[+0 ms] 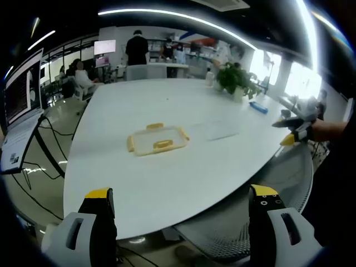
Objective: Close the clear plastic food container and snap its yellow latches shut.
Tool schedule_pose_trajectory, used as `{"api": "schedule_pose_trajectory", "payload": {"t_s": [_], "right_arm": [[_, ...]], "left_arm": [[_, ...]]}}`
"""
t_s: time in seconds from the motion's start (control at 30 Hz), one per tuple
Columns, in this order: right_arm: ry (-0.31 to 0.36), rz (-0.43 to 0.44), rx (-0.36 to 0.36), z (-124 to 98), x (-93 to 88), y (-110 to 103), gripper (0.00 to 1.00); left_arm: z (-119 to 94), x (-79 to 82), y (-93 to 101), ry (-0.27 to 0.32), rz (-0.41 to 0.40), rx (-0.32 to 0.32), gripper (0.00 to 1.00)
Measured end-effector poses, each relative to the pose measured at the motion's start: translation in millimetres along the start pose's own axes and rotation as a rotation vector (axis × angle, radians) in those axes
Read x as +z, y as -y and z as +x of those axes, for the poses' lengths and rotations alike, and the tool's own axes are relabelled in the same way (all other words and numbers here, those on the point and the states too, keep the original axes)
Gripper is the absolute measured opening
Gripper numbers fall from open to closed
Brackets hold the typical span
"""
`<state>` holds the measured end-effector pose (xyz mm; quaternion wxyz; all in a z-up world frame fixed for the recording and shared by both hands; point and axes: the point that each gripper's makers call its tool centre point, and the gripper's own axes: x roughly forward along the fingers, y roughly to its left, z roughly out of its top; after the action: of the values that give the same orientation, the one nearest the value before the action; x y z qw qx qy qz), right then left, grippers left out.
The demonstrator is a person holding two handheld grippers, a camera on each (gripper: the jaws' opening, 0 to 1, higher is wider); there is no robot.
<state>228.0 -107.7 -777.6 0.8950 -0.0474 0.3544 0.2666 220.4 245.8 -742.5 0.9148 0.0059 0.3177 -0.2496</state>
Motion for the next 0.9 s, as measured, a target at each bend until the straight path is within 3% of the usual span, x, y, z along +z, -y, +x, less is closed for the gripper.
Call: {"api": "schedule_pose_trajectory", "payload": {"t_s": [0.3,0.4,0.9], "right_arm": [[0.008,-0.004,0.001,0.3,-0.2,-1.3,1.0],[0.017,0.018,0.006,3.7,0.8,-1.9,1.0],[0.017,0.025,0.017,7.8,-0.2,-5.7,1.0]], "left_arm": [[-0.5,-0.3,0.8,0.0,0.003,0.002,0.99],[-3.1,3.2,1.6,0.021,-0.041,-0.005,0.99],[-3.6,-2.1,2.8,-0.002,-0.026,-0.002,0.99]]}}
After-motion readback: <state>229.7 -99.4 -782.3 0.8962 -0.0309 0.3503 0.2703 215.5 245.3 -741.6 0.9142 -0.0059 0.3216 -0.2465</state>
